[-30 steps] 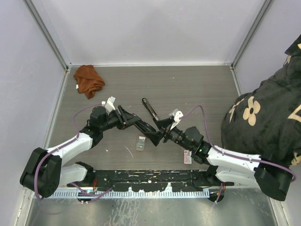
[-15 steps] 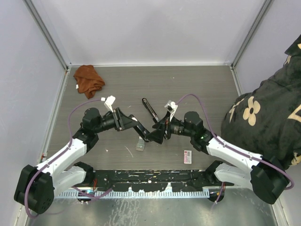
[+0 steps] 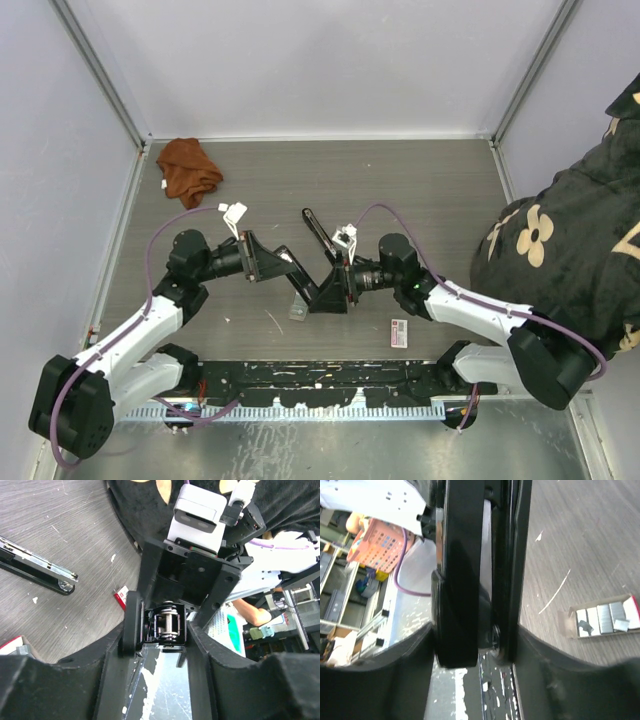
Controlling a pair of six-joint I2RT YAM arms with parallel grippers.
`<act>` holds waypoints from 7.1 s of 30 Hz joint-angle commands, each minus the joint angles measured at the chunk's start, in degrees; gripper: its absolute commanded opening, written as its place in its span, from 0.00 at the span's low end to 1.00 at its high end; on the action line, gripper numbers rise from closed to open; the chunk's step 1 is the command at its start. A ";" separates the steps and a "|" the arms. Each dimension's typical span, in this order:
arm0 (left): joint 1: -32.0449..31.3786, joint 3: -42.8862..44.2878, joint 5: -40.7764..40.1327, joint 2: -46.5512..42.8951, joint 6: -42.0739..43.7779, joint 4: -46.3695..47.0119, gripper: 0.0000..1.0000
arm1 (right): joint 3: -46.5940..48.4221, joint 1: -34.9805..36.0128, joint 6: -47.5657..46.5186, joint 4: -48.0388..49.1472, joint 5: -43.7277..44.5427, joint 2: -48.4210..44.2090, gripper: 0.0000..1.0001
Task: Load the staples into the stapler
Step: Close the stapler at the center of the board, then place the stapler at the center of the board, then close the stapler at the center of the board.
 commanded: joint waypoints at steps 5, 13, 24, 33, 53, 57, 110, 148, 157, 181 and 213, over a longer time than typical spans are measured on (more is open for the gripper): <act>0.09 3.28 1.69 -2.58 -1.84 6.79 0.00 | 2.94 0.60 4.10 5.99 -2.02 2.33 0.01; 0.16 3.45 1.11 -3.04 -0.99 5.09 0.00 | 3.35 0.53 4.70 6.46 -1.04 3.01 0.30; 0.16 5.90 -1.05 -4.36 3.25 -4.51 0.00 | 3.14 0.26 5.79 8.28 0.96 2.47 1.00; 0.22 7.84 -3.05 -5.61 5.26 -11.51 0.00 | 2.93 -0.14 6.44 9.58 0.40 2.88 0.96; 24.50 18.36 -17.35 12.92 15.74 -45.87 0.00 | 2.33 -7.01 -10.07 -25.27 40.35 -16.99 1.00; 26.91 20.72 -19.70 20.14 17.81 -45.48 0.00 | 1.23 -6.95 -9.59 -27.25 47.26 -18.68 1.00; 21.35 19.08 -29.58 2.87 22.87 -46.41 0.84 | 7.56 3.98 -13.23 -26.52 66.68 1.38 0.89; 15.89 18.64 -26.25 10.25 22.12 -34.53 0.86 | 44.16 -2.61 -27.81 -4.60 53.77 48.82 0.01; 13.54 22.76 -25.20 22.76 18.57 -23.56 0.85 | 31.84 -2.68 -26.13 15.33 43.75 40.12 0.01; 4.20 35.94 -20.74 42.15 19.72 -18.02 0.75 | 24.20 -2.57 -23.85 23.46 37.57 35.21 0.01; -9.49 35.78 -44.61 32.32 46.50 -32.11 0.14 | 2.30 -2.24 -19.61 11.51 44.23 10.93 0.86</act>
